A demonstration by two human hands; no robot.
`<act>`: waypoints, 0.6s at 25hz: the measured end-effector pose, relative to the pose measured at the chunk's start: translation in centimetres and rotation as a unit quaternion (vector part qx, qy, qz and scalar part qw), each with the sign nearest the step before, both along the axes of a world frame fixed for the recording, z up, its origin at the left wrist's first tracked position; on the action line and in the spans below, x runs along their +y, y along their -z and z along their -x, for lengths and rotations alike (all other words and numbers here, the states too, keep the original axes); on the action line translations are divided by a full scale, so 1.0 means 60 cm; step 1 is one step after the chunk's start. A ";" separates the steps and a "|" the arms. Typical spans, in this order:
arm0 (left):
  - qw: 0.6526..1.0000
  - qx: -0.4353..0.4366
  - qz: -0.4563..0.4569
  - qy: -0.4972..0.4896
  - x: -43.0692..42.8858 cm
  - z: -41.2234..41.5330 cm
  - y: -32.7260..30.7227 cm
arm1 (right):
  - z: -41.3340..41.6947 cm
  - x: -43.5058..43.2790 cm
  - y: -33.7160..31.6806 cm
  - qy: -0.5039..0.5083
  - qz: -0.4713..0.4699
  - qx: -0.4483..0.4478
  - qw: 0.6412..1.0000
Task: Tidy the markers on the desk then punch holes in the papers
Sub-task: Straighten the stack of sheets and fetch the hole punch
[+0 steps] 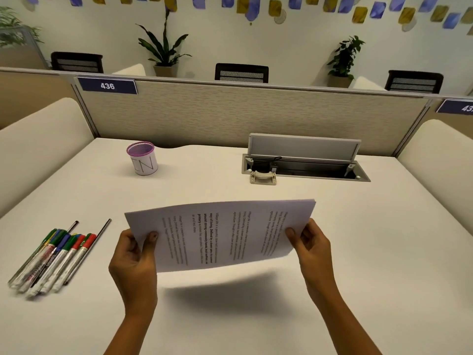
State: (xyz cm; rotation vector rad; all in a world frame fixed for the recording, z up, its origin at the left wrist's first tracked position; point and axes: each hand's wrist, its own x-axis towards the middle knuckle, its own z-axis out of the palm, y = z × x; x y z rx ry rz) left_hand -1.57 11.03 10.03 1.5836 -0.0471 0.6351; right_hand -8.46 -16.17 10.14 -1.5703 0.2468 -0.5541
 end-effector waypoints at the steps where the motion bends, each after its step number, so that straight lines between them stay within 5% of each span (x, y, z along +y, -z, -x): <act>1: 1.000 -0.002 0.003 0.005 0.002 0.001 0.004 | 0.002 0.001 0.002 0.008 0.006 -0.002 1.000; 15: 0.998 0.053 0.025 0.012 -0.003 0.016 0.042 | 0.023 0.030 0.051 0.062 0.013 0.060 0.996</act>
